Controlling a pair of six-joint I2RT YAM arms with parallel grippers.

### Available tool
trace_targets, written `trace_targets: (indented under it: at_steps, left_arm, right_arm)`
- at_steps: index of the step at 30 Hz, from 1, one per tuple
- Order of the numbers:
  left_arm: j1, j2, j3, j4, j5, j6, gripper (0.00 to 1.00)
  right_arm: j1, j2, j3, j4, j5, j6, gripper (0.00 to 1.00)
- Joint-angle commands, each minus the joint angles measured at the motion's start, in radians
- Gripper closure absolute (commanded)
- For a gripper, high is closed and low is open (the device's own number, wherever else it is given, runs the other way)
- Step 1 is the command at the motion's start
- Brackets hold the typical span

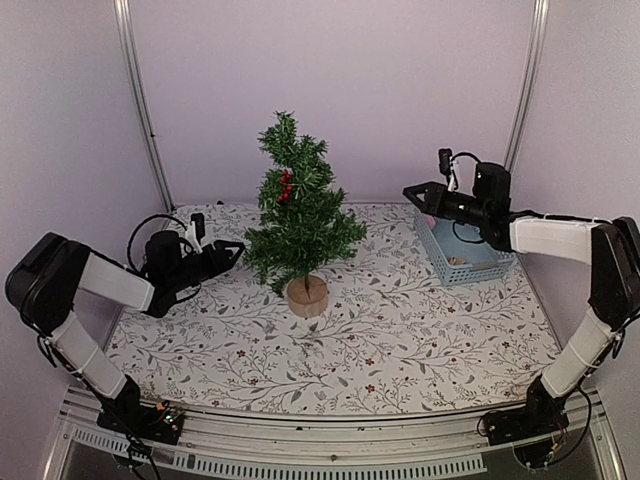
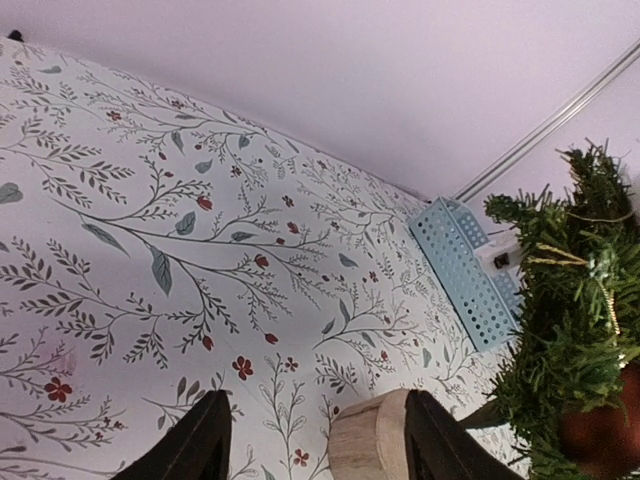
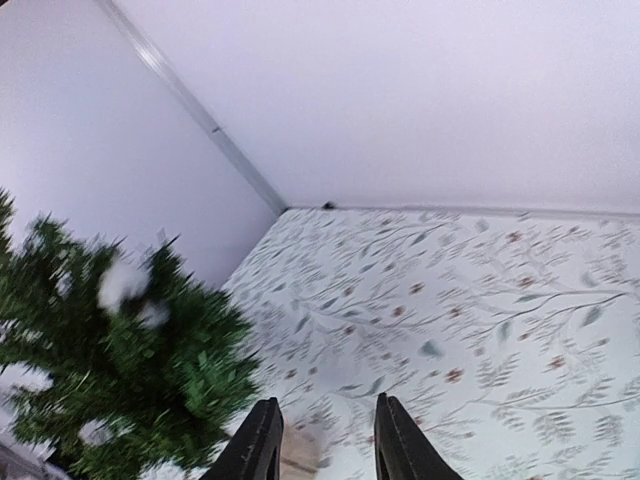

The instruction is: Decorate the small christmas tree

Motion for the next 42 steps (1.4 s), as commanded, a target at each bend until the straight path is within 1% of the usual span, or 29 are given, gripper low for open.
trace_targets:
  at_steps: [1,4,9,12,15,19,26,29,33,36,42]
  left_arm:
    - [0.009,-0.066,0.001,-0.098,-0.03,0.058,0.39]
    - [0.011,-0.073,0.005,-0.103,-0.006,0.053,0.39]
    - [0.01,-0.088,0.006,-0.101,0.013,0.04,0.38]
    - [0.009,-0.104,0.01,-0.113,0.013,0.043,0.38]
    - [0.009,-0.123,0.019,-0.14,0.007,0.055,0.38]
    - [0.011,-0.152,0.021,-0.166,-0.007,0.061,0.37]
    - [0.015,-0.181,0.014,-0.181,-0.013,0.062,0.36]
    - [0.021,-0.183,0.012,-0.184,-0.007,0.054,0.37]
    - [0.029,-0.195,0.009,-0.186,-0.001,0.043,0.36]
    - [0.034,-0.21,0.008,-0.192,-0.001,0.046,0.37]
    - [0.041,-0.23,0.007,-0.212,0.001,0.051,0.36]
  right_arm:
    - [-0.104,0.042,0.124,-0.26,0.151,-0.192,0.65]
    - [-0.159,0.12,0.191,-0.282,0.173,-0.209,0.66]
    - [-0.198,0.284,0.316,-0.316,0.242,-0.23,0.66]
    - [-0.209,0.392,0.414,-0.349,0.258,-0.236,0.65]
    - [-0.213,0.491,0.5,-0.383,0.256,-0.239,0.63]
    - [-0.213,0.586,0.596,-0.432,0.274,-0.24,0.6]
    - [-0.214,0.688,0.696,-0.522,0.339,-0.219,0.6]
    - [-0.212,0.71,0.707,-0.534,0.338,-0.211,0.55]
    - [-0.213,0.746,0.728,-0.552,0.34,-0.212,0.54]
    - [-0.213,0.773,0.742,-0.563,0.34,-0.213,0.58]
    - [-0.214,0.772,0.747,-0.579,0.353,-0.208,0.83]
